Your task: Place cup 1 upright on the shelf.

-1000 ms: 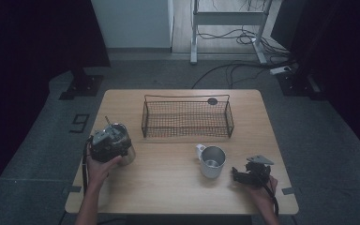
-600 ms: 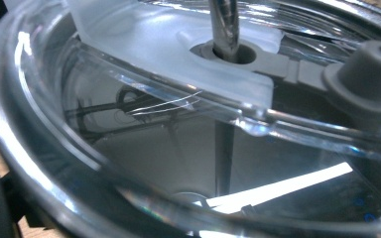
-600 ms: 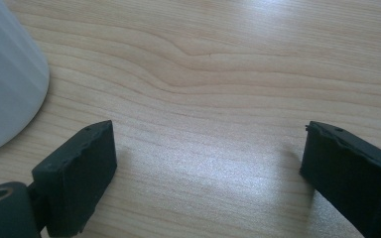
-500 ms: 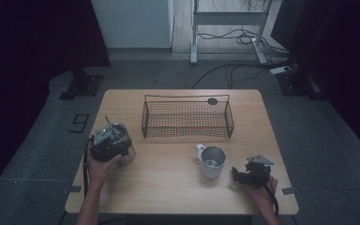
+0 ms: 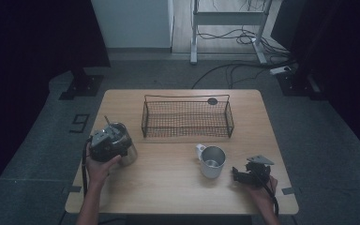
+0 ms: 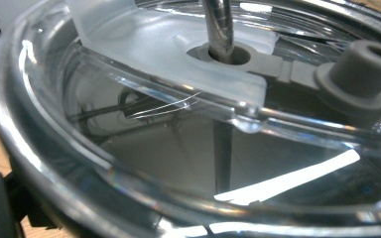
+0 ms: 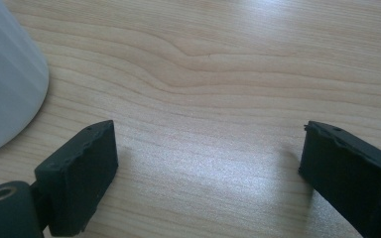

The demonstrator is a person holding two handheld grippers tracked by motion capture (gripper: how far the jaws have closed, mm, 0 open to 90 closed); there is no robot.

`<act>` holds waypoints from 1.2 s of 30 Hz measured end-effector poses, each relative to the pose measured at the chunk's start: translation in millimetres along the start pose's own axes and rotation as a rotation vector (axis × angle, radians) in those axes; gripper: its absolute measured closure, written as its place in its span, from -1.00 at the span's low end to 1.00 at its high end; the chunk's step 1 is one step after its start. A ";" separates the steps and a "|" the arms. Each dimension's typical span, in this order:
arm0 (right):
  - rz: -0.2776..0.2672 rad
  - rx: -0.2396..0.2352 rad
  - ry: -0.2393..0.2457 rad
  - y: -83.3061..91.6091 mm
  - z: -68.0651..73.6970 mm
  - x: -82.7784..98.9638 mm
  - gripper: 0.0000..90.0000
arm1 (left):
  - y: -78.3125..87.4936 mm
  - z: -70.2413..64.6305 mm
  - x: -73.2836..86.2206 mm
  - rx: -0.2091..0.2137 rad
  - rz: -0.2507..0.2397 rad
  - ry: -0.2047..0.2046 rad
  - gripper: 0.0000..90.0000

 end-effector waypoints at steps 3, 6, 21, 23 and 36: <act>0.000 0.000 0.000 0.0 0.0 0.0 -0.83 | 3.7 -2.0 -1.4 0.014 -0.009 0.009 -0.92; -0.001 0.000 -0.001 0.1 0.0 0.0 -0.82 | 5.5 -1.8 -1.6 0.009 -0.008 0.017 -0.92; -0.004 0.000 -0.002 0.2 -0.1 0.1 -0.80 | 9.0 -4.4 -4.1 0.006 -0.011 0.012 -0.92; -0.004 0.000 -0.002 0.2 -0.1 0.1 -0.80 | 8.7 -4.9 -4.3 0.007 -0.010 0.011 -0.92; -0.007 0.000 -0.001 0.4 -0.3 0.2 -0.78 | 13.4 -16.9 -17.1 0.013 -0.019 -0.025 -0.92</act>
Point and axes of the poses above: each handheld gripper's, and its own axes: y roughly backward along the jaws, x roughly out of its underside, z roughly to its left, the point moved 1 cm from there along -y, roughly forward along the jaws, and after that the axes turned 6 degrees about x, right-handed, at the moved point
